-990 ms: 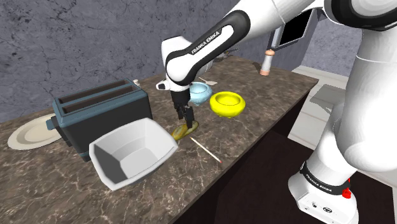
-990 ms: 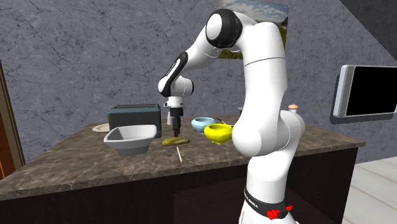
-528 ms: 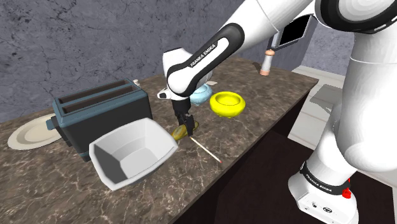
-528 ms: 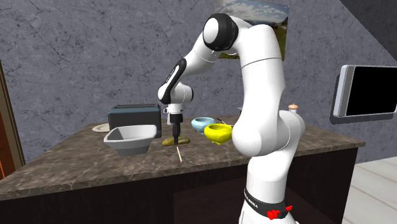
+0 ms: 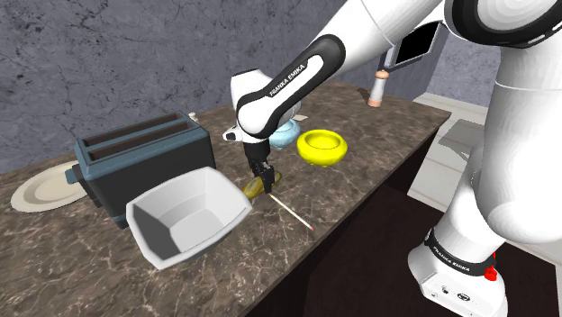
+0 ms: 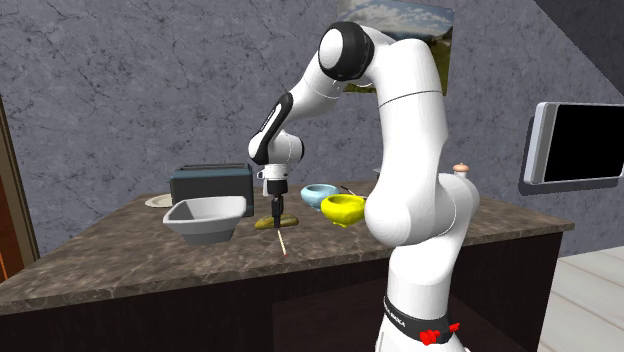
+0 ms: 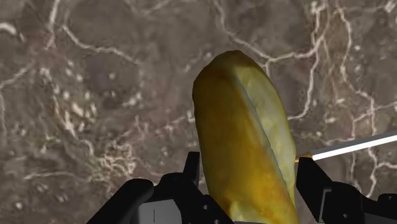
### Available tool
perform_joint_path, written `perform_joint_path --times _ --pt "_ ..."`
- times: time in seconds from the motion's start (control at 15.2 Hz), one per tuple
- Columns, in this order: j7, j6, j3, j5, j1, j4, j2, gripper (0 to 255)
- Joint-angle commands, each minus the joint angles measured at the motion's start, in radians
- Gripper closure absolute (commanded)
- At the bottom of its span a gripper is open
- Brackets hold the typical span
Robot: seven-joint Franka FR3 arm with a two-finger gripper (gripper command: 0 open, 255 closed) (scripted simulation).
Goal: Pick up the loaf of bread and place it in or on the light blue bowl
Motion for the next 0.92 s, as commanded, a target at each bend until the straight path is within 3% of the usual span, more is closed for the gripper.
perform_joint_path --times 0.0,0.53,0.86 --pt "0.000 0.000 0.000 0.000 0.000 0.000 0.000 255" --pt "0.000 0.000 0.000 0.000 0.000 0.000 0.000 255" --pt "0.004 -0.059 0.000 -0.001 -0.001 0.016 -0.042 255"
